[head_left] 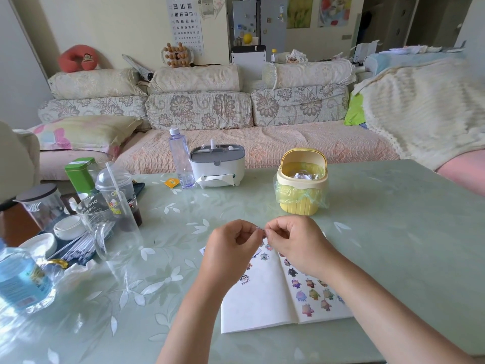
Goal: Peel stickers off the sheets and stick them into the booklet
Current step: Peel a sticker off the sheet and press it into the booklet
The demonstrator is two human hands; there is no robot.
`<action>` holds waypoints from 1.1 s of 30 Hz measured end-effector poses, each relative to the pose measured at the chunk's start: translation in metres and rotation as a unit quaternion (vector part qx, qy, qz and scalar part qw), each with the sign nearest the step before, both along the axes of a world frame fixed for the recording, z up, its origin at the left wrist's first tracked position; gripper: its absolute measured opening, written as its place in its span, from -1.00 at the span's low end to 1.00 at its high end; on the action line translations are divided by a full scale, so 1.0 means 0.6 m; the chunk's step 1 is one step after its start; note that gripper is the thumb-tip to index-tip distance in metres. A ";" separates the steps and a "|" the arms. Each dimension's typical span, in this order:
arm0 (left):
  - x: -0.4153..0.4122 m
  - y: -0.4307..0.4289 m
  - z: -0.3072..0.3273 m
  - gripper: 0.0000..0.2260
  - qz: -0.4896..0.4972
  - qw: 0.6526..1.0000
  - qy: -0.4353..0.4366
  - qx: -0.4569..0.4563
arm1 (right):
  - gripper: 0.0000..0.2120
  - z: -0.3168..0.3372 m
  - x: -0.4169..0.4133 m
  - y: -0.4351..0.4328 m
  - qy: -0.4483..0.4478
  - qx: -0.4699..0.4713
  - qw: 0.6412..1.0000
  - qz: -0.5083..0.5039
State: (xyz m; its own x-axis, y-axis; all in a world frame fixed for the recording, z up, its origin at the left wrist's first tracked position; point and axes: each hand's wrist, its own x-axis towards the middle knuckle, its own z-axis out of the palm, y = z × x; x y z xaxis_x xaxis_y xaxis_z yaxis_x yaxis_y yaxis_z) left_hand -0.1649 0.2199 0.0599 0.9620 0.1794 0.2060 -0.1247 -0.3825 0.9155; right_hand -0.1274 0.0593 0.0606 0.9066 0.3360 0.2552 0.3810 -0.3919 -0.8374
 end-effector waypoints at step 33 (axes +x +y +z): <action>0.020 -0.026 -0.031 -0.87 0.083 0.996 -0.017 0.025 | -0.86 -0.011 0.004 0.001 -0.081 -0.054 0.992 -0.081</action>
State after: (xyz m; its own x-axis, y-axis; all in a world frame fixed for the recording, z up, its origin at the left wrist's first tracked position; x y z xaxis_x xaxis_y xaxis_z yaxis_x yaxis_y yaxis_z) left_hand -0.1529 0.2042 0.0412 0.9119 0.3248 0.2509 -0.0863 -0.4459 0.8909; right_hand -0.1250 0.0598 0.0542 0.9011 0.2226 0.3722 0.4316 -0.5433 -0.7201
